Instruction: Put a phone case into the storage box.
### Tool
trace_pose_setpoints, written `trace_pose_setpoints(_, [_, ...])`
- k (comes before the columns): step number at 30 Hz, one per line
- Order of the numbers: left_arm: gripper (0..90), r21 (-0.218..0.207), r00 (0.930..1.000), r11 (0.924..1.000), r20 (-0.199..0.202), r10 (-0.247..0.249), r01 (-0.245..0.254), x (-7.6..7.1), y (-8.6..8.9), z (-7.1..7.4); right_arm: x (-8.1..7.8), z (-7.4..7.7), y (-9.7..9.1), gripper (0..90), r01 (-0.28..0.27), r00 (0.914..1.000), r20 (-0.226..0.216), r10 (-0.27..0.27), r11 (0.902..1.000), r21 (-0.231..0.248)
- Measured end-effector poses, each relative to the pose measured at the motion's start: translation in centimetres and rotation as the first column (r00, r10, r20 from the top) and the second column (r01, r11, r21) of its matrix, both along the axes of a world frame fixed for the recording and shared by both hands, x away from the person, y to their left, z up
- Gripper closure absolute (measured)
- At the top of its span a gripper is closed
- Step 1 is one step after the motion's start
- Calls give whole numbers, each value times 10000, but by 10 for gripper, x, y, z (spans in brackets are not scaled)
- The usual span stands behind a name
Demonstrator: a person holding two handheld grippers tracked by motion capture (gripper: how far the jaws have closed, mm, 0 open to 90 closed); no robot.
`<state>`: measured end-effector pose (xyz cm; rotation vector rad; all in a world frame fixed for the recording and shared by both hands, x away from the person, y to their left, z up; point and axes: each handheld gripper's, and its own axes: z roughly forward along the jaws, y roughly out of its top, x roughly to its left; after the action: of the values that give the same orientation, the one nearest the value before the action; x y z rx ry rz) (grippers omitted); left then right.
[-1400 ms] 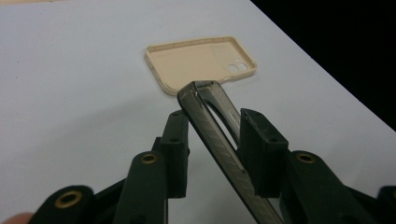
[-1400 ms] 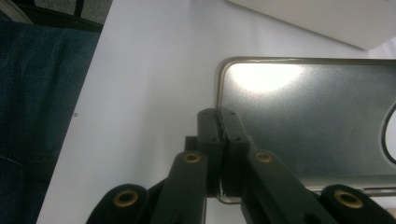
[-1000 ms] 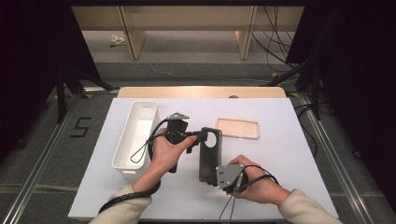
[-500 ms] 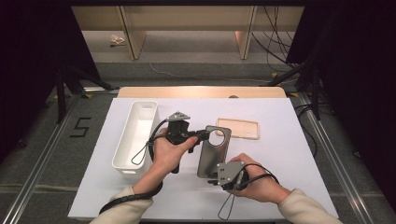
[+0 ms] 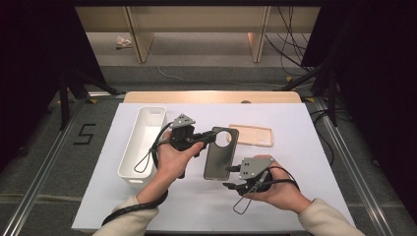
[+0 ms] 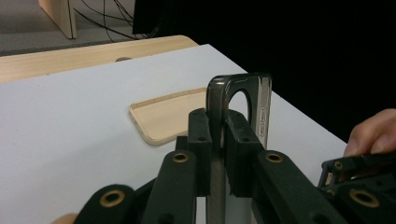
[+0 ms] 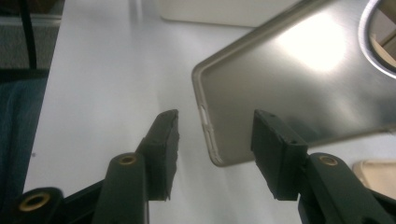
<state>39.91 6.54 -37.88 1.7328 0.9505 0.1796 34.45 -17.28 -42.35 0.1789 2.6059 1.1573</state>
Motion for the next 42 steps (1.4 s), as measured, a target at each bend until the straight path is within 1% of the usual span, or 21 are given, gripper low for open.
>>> trace_pose_setpoints(2, [819, -7, 10000, 10000, 75, -2, 2, 0, 1, 0, 1, 0, -2, 512, 86, 9999, -87, -85, 9999, 82])
trace_pose_setpoints(5, [819, 49, 9996, 10000, 281, -35, 34, 0, 3, 1, 3, 2, -8, 479, 522, 9982, -326, -508, 9977, 433])
trace_pose_setpoints(6, [819, 44, 9996, 10000, 298, -25, 23, 0, 3, 1, 4, 2, -11, 452, 820, 9958, -458, -792, 9946, 630])
trace_pose_setpoints(8, [819, 23, 9993, 10000, 384, -26, 25, 1, 5, 1, 4, 2, -12, 441, 899, 9950, -489, -868, 9939, 646])
trace_pose_setpoints(12, [819, 29, 9986, 10000, 533, 2, -3, 0, 6, 2, 6, 0, -18, 409, 1314, 9895, -718, -1258, 9882, 793])
trace_pose_setpoints(15, [819, 46, 9980, 10000, 631, 24, -27, 0, 7, 2, 8, -1, -22, 390, 1625, 9845, -808, -1555, 9826, 900])
trace_pose_setpoints(16, [820, 40, 9978, 10000, 664, 14, -16, 1, 8, 3, 8, -1, -23, 389, 1701, 9837, -751, -1633, 9808, 950])
trace_pose_setpoints(19, [819, 24, 9970, 10000, 771, 29, -31, 1, 9, 3, 9, 0, -27, 366, 1904, 9797, -854, -1816, 9755, 1106])
trace_pose_setpoints(20, [819, 30, 9969, 10000, 782, 22, -24, 1, 9, 3, 10, 0, -28, 356, 2020, 9774, -872, -1925, 9724, 1168])
trace_pose_setpoints(24, [819, 15, 9964, 10000, 851, 32, -33, 1, 11, 4, 13, -2, -33, 336, 2255, 9721, -952, -2142, 9654, 1309])
trace_pose_setpoints(27, [819, 65, 9954, 10000, 953, 38, -45, 1, 13, 5, 14, -2, -37, 325, 2477, 9663, -1071, -2339, 9583, 1423])
trace_pose_setpoints(29, [819, 66, 9953, 9999, 969, 73, -79, 1, 14, 5, 15, -3, -39, 318, 2577, 9626, -1271, -2394, 9535, 1560])
trace_pose_setpoints(33, [819, 62, 9940, 9999, 1092, 101, -108, 1, 16, 5, 16, -3, -41, 302, 2763, 9570, -1387, -2546, 9460, 1697])
trace_pose_setpoints(38, [819, 46, 9929, 9999, 1185, 102, -108, 1, 17, 7, 18, -3, -44, 277, 2901, 9525, -1512, -2644, 9388, 1857])
trace_pose_setpoints(41, [819, 49, 9922, 9999, 1238, 128, -135, 1, 19, 8, 18, -4, -44, 273, 2928, 9517, -1528, -2664, 9372, 1896])
trace_pose_setpoints(42, [819, 45, 9920, 9999, 1253, 136, -143, 1, 20, 8, 18, -3, -45, 271, 2969, 9505, -1539, -2700, 9352, 1930])
